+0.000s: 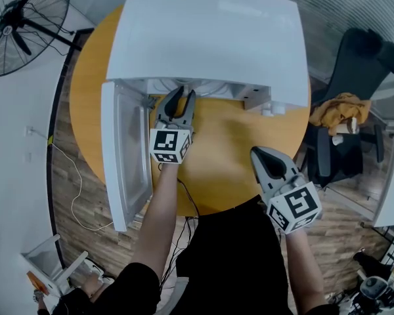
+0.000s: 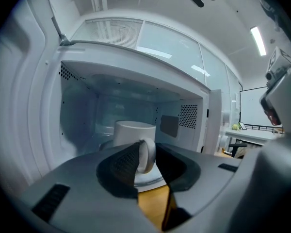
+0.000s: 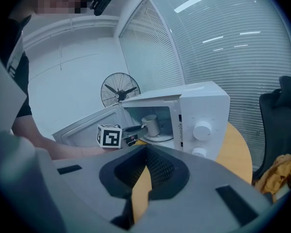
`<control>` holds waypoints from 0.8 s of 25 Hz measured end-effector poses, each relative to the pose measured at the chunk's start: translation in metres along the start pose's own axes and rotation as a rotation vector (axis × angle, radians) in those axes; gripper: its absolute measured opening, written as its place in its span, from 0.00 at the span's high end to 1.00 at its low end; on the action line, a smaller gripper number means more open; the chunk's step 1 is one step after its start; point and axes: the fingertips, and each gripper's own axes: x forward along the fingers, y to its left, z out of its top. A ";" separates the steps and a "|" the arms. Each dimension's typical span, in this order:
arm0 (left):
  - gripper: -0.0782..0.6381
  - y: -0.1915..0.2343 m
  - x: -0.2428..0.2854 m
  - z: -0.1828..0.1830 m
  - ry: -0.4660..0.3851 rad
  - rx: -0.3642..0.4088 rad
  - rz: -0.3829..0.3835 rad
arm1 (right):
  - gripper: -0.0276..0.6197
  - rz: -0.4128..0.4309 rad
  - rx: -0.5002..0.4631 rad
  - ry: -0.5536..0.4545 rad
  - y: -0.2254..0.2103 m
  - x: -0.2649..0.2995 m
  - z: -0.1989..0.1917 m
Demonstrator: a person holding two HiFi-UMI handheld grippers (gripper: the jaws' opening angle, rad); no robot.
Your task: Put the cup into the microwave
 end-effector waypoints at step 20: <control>0.75 0.019 0.041 0.008 0.035 0.001 0.034 | 0.94 -0.051 0.016 -0.012 -0.013 -0.008 0.006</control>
